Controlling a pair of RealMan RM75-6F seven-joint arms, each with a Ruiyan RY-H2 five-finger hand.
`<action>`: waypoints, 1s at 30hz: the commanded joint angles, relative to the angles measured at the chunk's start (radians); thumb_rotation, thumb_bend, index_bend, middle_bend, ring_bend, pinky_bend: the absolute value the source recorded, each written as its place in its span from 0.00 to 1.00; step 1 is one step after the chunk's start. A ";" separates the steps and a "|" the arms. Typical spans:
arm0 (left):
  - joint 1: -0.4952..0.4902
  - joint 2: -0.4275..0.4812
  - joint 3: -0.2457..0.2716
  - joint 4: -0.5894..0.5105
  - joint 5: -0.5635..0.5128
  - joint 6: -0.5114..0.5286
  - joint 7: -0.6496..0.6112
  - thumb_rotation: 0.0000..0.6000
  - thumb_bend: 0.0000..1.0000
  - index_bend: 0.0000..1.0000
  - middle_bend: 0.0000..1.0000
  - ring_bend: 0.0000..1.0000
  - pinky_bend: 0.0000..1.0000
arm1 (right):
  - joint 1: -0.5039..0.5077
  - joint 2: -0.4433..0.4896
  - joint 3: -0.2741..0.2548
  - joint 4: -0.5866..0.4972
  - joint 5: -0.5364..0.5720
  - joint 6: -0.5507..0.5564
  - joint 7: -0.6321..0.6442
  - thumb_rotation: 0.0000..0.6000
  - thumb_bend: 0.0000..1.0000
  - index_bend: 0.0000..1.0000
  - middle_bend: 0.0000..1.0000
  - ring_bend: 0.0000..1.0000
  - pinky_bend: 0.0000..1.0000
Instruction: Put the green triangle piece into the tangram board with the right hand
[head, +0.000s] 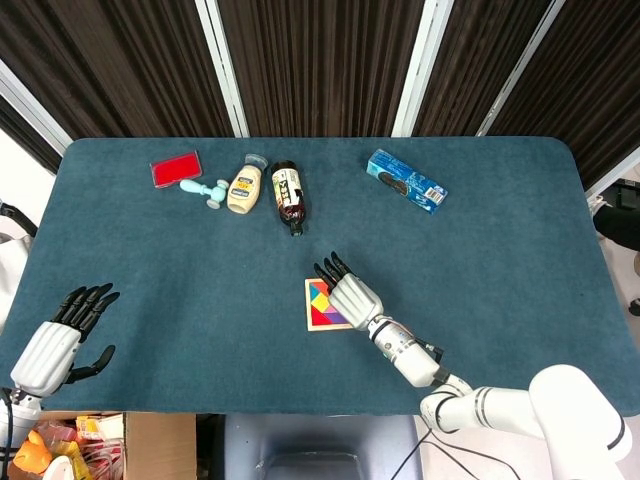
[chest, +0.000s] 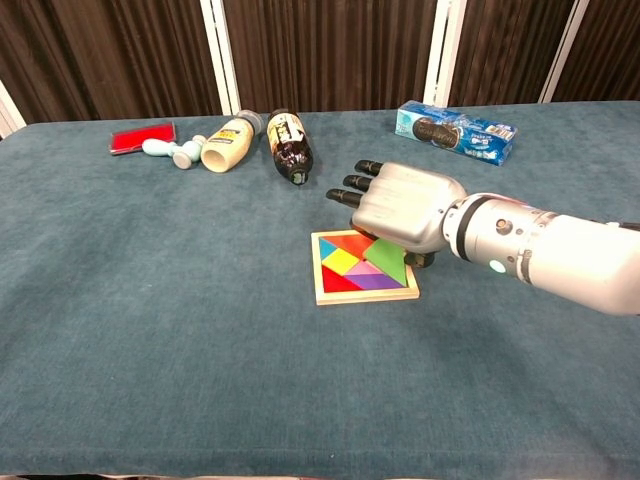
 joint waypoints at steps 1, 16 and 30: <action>0.001 0.001 0.001 0.000 0.001 0.001 0.000 1.00 0.43 0.00 0.00 0.00 0.00 | 0.000 0.000 0.000 -0.002 0.001 0.000 0.000 1.00 0.55 0.58 0.00 0.00 0.00; 0.002 0.002 0.000 0.002 0.004 0.008 -0.010 1.00 0.43 0.00 0.00 0.00 0.00 | 0.001 0.008 -0.002 -0.020 0.021 0.003 -0.023 1.00 0.55 0.50 0.00 0.00 0.00; 0.001 0.003 -0.002 0.003 0.002 0.006 -0.012 1.00 0.43 0.00 0.00 0.00 0.00 | 0.002 0.010 -0.011 -0.017 0.023 0.004 -0.028 1.00 0.55 0.49 0.00 0.00 0.00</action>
